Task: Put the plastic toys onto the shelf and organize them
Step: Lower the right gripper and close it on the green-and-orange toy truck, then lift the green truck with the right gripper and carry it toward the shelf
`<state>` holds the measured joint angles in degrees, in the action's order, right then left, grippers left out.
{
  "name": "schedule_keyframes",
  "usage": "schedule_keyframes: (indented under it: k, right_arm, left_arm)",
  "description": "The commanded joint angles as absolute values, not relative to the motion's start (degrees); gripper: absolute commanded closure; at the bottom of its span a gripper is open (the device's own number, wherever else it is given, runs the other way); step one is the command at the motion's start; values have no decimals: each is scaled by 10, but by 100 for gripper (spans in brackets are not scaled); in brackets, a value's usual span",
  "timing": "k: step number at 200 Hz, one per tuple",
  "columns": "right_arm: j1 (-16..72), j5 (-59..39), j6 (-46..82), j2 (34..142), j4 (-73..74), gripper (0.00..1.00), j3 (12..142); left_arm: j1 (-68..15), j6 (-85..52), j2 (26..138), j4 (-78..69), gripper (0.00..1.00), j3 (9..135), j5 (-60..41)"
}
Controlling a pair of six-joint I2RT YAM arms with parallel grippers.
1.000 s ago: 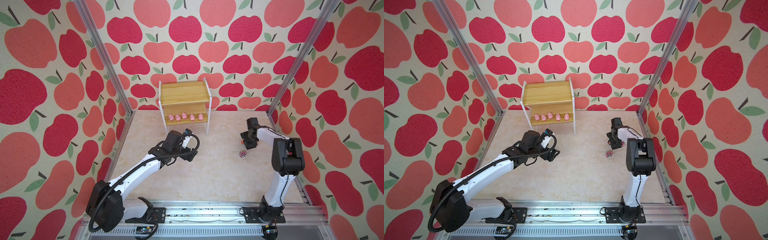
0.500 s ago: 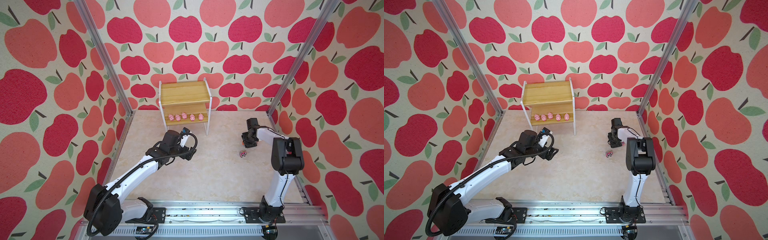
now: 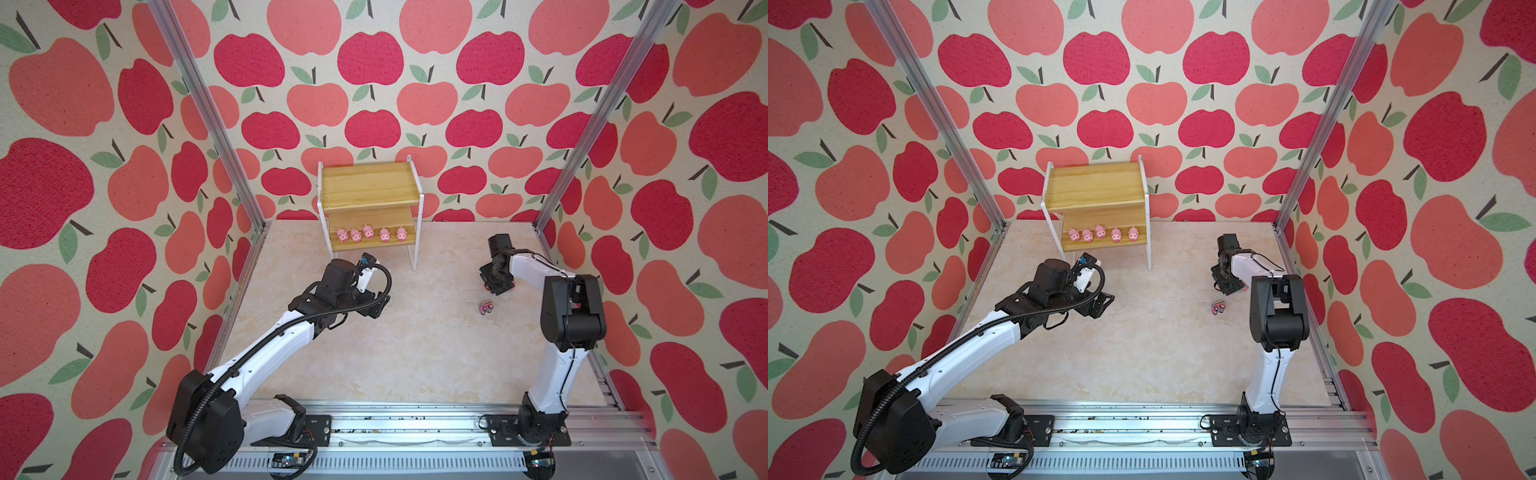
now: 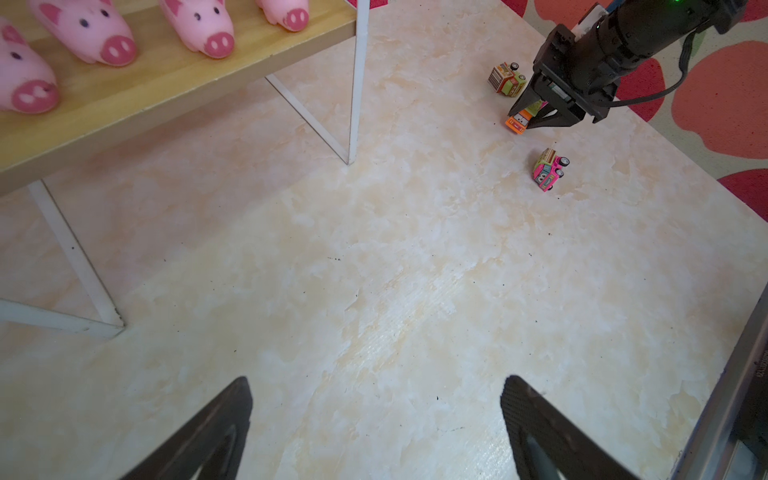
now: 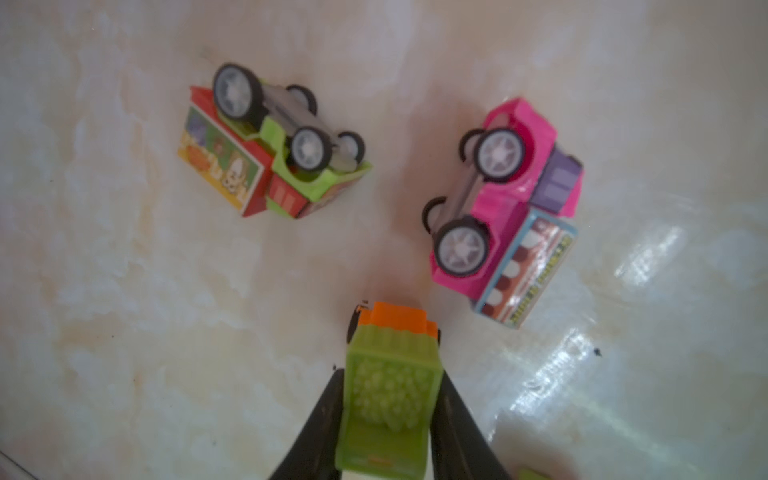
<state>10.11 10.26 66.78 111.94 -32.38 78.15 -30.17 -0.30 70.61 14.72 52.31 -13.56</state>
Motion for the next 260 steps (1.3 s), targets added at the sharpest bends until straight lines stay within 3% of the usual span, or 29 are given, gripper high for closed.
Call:
schedule_keyframes:
  k: [1,88,145,214,260]
  right_arm:
    - [132,128,554,1083,-362,68,800]
    - [325,136,279,984,-300,72,686]
    - [495,126,185,1004,-231,72,658]
    - [557,47,106,1062,-177,70,654]
    - [573,51,76,1086,-181,62,661]
  left_arm:
    - [-296,4,694,146,4,516,-136]
    - [-247,5,680,146,4,514,-140]
    - [-203,19,650,138,4,502,-161]
    - [-160,18,635,128,4,495,-172]
    - [-149,14,639,124,4,493,-172]
